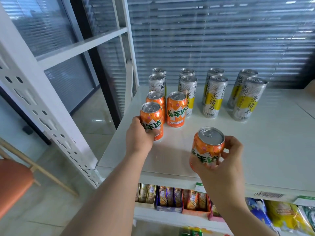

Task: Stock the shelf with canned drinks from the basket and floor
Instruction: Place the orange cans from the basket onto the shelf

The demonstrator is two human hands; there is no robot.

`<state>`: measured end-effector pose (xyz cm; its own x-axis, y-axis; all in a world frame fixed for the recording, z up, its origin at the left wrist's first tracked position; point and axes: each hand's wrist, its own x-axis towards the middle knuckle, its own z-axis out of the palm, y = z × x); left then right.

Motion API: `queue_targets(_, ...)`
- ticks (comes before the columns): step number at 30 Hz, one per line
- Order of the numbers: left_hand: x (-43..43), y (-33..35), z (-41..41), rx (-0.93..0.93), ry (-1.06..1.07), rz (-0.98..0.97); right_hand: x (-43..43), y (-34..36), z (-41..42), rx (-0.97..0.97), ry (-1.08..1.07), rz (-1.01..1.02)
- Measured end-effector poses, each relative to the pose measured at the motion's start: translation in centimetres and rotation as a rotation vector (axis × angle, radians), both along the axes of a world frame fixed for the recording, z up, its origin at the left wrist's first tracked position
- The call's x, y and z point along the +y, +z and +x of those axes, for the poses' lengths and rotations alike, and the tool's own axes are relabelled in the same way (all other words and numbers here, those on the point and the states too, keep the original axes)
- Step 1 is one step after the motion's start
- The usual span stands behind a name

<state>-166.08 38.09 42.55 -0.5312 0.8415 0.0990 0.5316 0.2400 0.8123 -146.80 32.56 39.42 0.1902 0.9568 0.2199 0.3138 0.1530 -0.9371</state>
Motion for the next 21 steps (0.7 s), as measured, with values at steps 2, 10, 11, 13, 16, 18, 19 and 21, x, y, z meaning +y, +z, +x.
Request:
queue_targets(2, -0.1, 0.1, 0.0, 0.000, -0.006, -0.002, 0.1, 0.0, 0.0, 0.006, 0.005, -0.003)
queue_targets(10, -0.1, -0.1, -0.3, 0.015, -0.044, -0.005, 1.2, 0.1, -0.6, 0.023, 0.067, -0.040)
queue_targets(11, -0.1, -0.2, -0.3, 0.022, -0.049, -0.004, 1.7, 0.1, -1.0, 0.018, 0.070, -0.031)
queue_targets(13, 0.1, -0.3, -0.5, 0.036, -0.051, -0.002, 2.5, 0.3, -1.9, 0.001, 0.062, -0.014)
queue_targets(16, 0.2, -0.6, -0.7, 0.053, -0.049, 0.005, 3.4, 0.2, -3.4, -0.012, 0.029, 0.014)
queue_targets(18, 0.3, -0.7, -0.7, 0.057, -0.042, 0.022, 3.3, -0.2, -3.7, -0.034, 0.025, 0.016)
queue_targets(19, 0.3, -0.8, -0.7, 0.064, -0.040, 0.027, 3.1, -0.5, -3.5, -0.049, 0.037, 0.006)
queue_targets(21, 0.2, -0.9, -0.6, 0.073, -0.042, 0.028, 2.8, -1.0, -3.1, -0.086, 0.053, -0.012)
